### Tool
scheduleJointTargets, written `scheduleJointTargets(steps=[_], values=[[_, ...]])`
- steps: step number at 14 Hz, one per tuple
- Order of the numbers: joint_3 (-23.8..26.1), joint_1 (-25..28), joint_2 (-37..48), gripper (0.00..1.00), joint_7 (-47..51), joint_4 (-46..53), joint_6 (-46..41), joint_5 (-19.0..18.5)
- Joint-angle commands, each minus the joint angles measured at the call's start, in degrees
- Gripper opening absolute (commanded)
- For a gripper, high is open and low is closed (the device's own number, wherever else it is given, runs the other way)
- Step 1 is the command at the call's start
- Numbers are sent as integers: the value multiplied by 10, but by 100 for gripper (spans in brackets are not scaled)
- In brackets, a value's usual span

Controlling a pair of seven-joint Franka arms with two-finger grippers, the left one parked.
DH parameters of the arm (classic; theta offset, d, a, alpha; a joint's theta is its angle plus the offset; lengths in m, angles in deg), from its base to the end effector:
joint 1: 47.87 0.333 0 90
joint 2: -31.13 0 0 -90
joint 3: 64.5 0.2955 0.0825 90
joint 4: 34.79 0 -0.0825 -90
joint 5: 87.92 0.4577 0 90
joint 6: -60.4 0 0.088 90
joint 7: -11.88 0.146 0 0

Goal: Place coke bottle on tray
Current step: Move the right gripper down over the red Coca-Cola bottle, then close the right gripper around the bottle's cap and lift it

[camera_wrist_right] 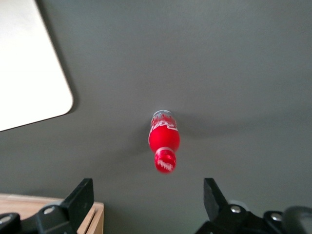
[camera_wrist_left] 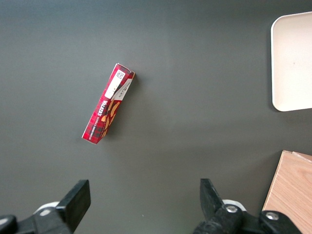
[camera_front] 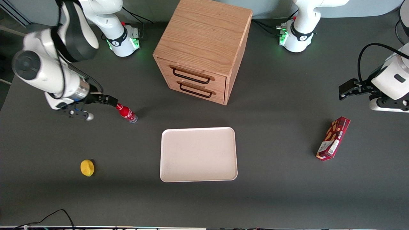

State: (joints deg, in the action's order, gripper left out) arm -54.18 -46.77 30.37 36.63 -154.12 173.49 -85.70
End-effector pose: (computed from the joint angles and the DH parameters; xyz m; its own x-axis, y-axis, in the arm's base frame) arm 0.5809 0.1213 0.3139 0.9610 -0.2465 -0.1258 -0.2461 -0.9691 0.0185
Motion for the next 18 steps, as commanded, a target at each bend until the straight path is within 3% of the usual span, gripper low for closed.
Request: scheduleJointTargets(steps=[1, 4, 6, 10, 11, 15, 18], values=[[1, 1, 22, 100, 15, -93, 94, -3], [1, 2, 19, 96, 15, -128, 144, -5], [1, 2, 16, 82, 15, -143, 172, -5], [1, 2, 16, 8, 14, -152, 181, -8], [1, 3, 16, 0, 14, -151, 180, -8], [1, 3, 33, 0, 7, -129, 136, -8], [1, 2, 45, 0, 4, -3, -20, -29]])
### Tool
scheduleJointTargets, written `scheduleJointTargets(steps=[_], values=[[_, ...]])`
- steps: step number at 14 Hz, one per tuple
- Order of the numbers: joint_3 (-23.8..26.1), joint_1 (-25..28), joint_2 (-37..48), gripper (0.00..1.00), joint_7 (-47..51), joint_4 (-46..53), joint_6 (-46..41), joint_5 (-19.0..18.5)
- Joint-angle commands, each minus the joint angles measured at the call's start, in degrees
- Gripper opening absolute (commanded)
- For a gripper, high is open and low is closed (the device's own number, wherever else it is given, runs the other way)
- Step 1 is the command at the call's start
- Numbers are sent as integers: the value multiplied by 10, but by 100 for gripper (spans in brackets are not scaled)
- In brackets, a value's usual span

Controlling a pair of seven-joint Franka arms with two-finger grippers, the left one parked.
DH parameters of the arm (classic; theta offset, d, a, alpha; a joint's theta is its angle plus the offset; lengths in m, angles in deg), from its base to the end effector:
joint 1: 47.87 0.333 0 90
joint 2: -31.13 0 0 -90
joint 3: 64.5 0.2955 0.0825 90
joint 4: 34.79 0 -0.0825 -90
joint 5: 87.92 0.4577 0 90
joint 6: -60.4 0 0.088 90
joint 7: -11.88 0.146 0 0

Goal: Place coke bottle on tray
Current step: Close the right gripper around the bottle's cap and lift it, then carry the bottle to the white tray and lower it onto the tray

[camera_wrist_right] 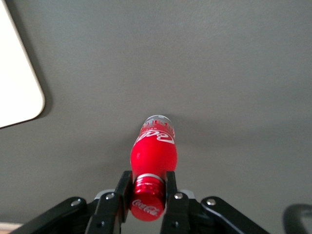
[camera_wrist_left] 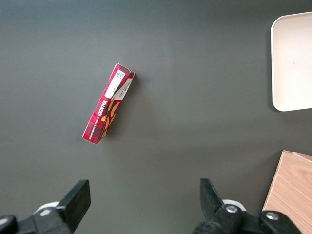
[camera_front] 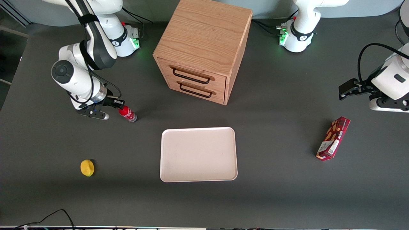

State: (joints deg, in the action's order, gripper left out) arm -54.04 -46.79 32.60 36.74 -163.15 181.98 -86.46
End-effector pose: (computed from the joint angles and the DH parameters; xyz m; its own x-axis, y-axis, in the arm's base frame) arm 0.5528 0.1146 0.2680 0.9653 -0.2447 -0.0910 -0.2434 -0.9696 0.0249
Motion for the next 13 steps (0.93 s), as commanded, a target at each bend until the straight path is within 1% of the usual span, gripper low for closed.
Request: scheduleJointTargets(steps=[1, 4, 6, 7, 8, 9, 10, 13], values=[[-1, 2, 17, 0, 3, 147, -153, -23], [-1, 2, -37, 0, 4, 342, -271, -17], [12, 3, -132, 0, 21, 515, -362, -14], [31, 5, -192, 0, 46, 605, -406, -17], [46, 12, -250, 0, 88, 689, -425, -17], [54, 20, -299, 0, 132, 742, -425, -20], [56, 36, -340, 0, 171, 773, -414, -22], [57, 63, -413, 0, 284, 791, -301, -23]])
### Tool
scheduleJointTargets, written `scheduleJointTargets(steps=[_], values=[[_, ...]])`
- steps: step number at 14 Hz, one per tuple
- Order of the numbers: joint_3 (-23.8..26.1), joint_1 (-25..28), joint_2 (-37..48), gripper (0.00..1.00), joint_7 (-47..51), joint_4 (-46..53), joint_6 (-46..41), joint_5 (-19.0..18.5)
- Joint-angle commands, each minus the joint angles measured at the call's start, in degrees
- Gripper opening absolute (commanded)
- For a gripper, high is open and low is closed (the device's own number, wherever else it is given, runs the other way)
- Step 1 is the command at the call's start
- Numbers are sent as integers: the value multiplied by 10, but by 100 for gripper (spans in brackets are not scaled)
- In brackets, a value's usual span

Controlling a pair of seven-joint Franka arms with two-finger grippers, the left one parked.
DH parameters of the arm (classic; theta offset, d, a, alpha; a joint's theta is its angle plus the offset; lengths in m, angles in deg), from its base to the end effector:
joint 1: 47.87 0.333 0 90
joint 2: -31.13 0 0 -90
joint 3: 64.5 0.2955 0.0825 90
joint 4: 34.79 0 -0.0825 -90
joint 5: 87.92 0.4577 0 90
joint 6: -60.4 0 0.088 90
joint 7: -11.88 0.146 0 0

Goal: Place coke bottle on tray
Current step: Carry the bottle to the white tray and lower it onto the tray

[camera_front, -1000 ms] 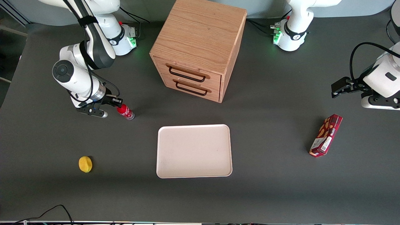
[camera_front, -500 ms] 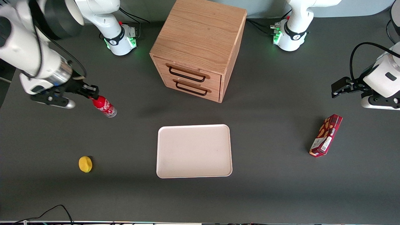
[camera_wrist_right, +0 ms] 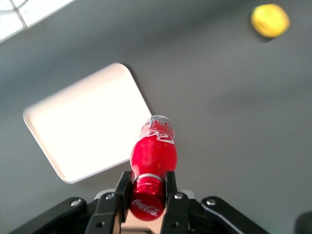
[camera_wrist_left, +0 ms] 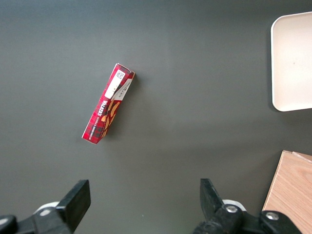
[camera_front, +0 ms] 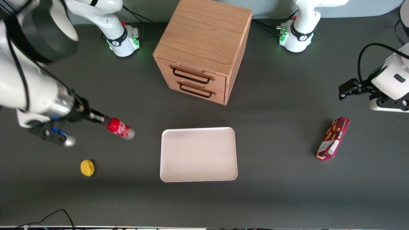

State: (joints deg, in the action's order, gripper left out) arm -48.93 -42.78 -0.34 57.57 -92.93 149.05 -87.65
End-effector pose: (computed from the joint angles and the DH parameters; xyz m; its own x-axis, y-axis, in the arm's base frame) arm 0.7323 0.2216 0.4913 0.8868 -0.4503 -0.1038 -0.4598 -0.8823 -0.1010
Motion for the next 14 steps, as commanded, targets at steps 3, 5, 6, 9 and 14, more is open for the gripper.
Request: scheduleJointTargets(steps=[3, 5, 6, 9, 14], values=[[3, 48, -151, 0, 158, 91, 124, -31], [1, 57, -175, 0, 170, 92, 154, -34], [0, 58, -183, 0, 181, 92, 165, -39], [4, 71, -210, 0, 213, 90, 190, -83], [4, 80, -234, 0, 222, 89, 208, -89]])
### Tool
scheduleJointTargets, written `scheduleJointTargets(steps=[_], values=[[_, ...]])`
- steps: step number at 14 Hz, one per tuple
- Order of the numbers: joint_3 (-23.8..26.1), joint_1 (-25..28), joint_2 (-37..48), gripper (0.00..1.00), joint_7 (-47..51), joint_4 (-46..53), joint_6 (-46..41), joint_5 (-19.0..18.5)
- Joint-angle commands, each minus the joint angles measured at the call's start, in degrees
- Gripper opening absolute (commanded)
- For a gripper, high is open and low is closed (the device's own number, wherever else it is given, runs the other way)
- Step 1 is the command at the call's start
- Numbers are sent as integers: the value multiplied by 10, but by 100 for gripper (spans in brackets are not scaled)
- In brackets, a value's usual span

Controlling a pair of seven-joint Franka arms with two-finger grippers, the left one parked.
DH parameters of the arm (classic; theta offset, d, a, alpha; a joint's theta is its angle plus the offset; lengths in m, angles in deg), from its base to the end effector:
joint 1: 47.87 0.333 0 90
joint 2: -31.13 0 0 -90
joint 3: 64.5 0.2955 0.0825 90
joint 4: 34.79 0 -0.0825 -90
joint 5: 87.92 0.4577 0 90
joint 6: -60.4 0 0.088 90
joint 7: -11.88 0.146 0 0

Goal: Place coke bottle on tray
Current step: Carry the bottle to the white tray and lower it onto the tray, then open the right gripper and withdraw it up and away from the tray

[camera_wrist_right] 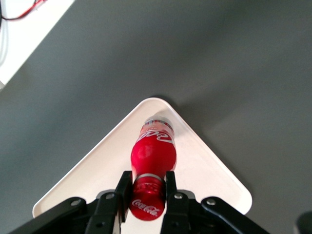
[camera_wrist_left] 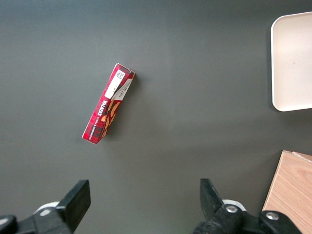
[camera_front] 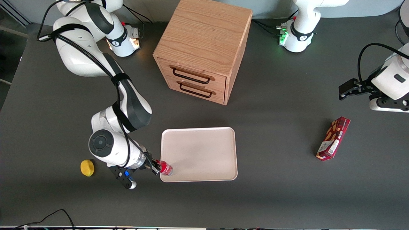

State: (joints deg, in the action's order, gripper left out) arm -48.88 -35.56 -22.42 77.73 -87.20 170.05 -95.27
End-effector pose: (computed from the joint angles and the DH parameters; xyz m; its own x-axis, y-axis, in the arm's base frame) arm 0.7879 0.3140 0.2703 0.7389 -0.6719 -0.0502 -0.6724 -0.7307 -0.1180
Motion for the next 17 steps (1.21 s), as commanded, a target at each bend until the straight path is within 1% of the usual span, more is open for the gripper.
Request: scheduleJointTargets(steps=[1, 2, 3, 4, 6, 7, 8, 9, 10, 11, 12, 13, 14, 15, 16, 17], values=[[5, 8, -15, 0, 20, 32, 3, -13], [5, 7, -17, 72, 19, 29, 7, -13], [4, 7, -17, 100, 16, 28, 7, -14], [6, 2, -12, 100, 14, 29, -2, -13], [21, -7, 14, 100, 4, 30, -58, -14], [27, -13, 53, 100, -22, 28, -85, -35], [48, -30, 85, 100, -64, 23, -132, -44], [86, -61, 122, 100, -121, 20, -191, -47], [93, -78, 170, 100, -154, -2, -247, -48], [93, -98, 233, 100, -186, -46, -273, -46], [91, -117, 293, 100, -225, -105, -280, -43], [76, -130, 355, 100, -263, -177, -278, -40], [39, -131, 406, 100, -298, -233, -274, -18], [0, -131, 446, 100, -332, -274, -266, 24], [-33, -131, 483, 100, -358, -317, -256, 49], [-50, -131, 519, 100, -382, -364, -238, 58]])
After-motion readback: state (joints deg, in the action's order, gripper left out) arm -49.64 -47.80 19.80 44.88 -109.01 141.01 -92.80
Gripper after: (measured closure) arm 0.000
